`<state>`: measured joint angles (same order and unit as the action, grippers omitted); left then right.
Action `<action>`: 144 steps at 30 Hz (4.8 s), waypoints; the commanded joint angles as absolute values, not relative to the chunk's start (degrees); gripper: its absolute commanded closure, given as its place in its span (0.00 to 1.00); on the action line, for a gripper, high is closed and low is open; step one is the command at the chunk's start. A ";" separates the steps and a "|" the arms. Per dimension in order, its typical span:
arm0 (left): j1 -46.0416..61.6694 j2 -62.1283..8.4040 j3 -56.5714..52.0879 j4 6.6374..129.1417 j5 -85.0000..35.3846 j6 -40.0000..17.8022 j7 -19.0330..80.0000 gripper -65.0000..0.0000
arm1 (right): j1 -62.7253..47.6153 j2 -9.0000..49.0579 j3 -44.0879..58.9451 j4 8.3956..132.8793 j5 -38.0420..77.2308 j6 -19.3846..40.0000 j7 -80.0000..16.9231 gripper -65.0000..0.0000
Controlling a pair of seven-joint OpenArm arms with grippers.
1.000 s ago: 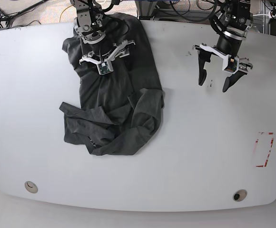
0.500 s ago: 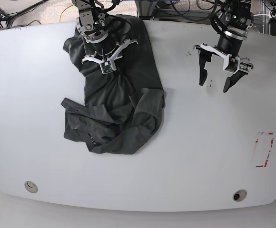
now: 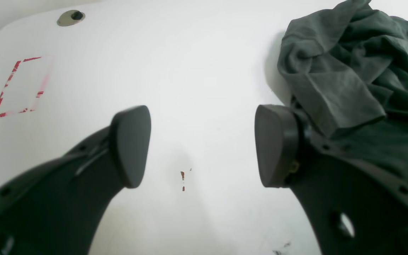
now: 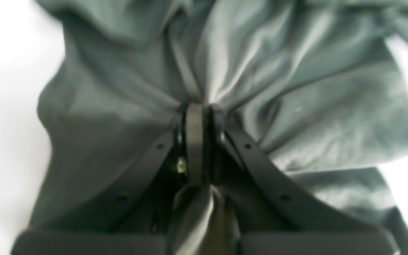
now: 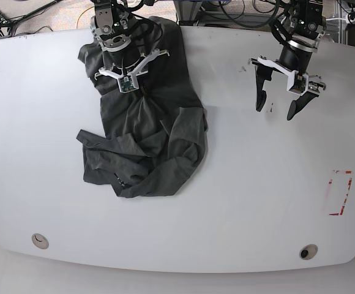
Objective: Fold the T-shirt properly
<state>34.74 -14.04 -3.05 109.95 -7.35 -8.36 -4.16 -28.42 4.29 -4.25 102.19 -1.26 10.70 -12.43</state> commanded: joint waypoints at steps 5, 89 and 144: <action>34.45 -15.28 -2.85 111.05 -7.79 -8.13 -5.78 0.33 | -27.71 4.36 -1.85 102.83 -1.27 11.05 -11.53 1.00; 15.12 -12.07 5.11 108.52 -7.95 -8.07 6.06 0.32 | -5.01 14.05 1.92 115.45 -0.46 10.54 -15.38 0.99; 3.61 -8.15 22.60 100.06 -5.78 -10.21 11.97 0.30 | 9.74 12.59 4.01 112.99 2.38 12.21 -15.20 0.98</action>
